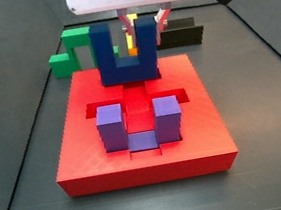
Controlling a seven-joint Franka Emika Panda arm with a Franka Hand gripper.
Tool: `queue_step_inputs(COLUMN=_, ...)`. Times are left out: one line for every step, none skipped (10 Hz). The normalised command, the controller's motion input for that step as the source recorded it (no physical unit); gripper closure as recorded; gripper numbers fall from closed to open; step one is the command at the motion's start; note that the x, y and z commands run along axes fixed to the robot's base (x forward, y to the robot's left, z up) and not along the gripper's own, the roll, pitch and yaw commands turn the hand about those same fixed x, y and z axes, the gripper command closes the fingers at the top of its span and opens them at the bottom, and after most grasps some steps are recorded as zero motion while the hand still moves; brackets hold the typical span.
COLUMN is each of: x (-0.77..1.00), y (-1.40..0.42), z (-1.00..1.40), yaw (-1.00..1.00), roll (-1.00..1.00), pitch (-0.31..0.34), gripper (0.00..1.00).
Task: Pick up the blue object. Move up. Move to above the board. Insert the blue object.
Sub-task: Insert the blue object.
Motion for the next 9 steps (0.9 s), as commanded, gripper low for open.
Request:
queue_step_inputs(x=0.11, y=-0.06, z=-0.15, yaw=0.13, roll=-0.02, pitch=0.0, gripper=1.0)
queue_step_inputs(x=0.1, y=-0.06, z=-0.13, yaw=0.09, roll=-0.03, pitch=0.0, gripper=1.0)
queue_step_inputs(x=0.12, y=-0.09, z=-0.11, yaw=0.07, roll=-0.02, pitch=0.0, gripper=1.0)
queue_step_inputs(x=0.11, y=-0.08, z=-0.1, yaw=0.03, roll=-0.01, pitch=0.0, gripper=1.0)
queue_step_inputs(x=0.11, y=-0.07, z=-0.12, yaw=0.0, roll=0.0, pitch=0.0, gripper=1.0)
queue_step_inputs(x=0.13, y=-0.05, z=-0.13, yaw=0.0, roll=0.0, pitch=0.0, gripper=1.0)
queue_step_inputs(x=0.06, y=0.0, z=-0.18, yaw=0.0, roll=0.01, pitch=0.0, gripper=1.0)
queue_step_inputs(x=0.07, y=0.0, z=-0.23, yaw=0.0, roll=0.05, pitch=0.0, gripper=1.0)
queue_step_inputs(x=0.08, y=0.0, z=-0.36, yaw=0.0, roll=0.0, pitch=-0.037, gripper=1.0)
